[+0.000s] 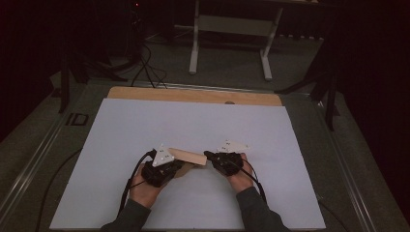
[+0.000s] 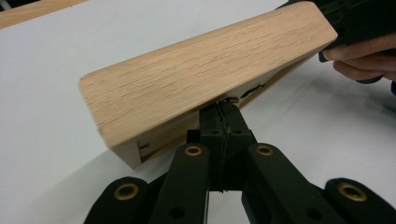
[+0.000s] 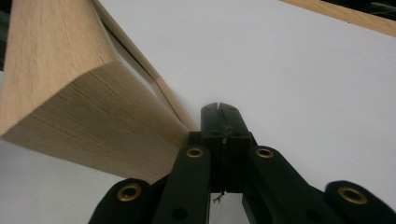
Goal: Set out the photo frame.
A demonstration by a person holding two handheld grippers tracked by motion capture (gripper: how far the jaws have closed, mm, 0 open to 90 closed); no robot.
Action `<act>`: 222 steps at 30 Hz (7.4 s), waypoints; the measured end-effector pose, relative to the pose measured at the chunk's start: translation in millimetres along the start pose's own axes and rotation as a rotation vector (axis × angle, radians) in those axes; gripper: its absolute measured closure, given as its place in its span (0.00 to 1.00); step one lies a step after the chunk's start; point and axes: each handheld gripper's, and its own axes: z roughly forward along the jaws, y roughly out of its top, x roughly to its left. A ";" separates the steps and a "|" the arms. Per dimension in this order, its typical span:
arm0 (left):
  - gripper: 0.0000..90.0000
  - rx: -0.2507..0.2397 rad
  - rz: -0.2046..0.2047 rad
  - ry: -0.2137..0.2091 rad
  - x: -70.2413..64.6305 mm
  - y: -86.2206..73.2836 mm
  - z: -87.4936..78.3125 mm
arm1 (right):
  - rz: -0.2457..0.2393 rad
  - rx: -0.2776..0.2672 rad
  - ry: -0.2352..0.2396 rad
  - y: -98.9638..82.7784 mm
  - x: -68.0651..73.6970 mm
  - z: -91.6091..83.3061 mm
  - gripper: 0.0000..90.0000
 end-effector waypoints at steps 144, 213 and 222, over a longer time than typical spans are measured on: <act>0.82 0.020 -0.110 0.094 34.8 -15.6 -7.6 | -0.173 -0.005 0.142 8.7 62.9 6.5 0.81; 0.44 -0.159 -0.218 0.065 38.7 5.3 -54.2 | -0.084 -0.009 0.041 9.9 44.2 0.4 0.51; 0.44 -0.149 -0.195 0.040 29.2 6.0 -48.3 | -0.081 -0.013 0.035 10.2 42.9 -0.7 0.51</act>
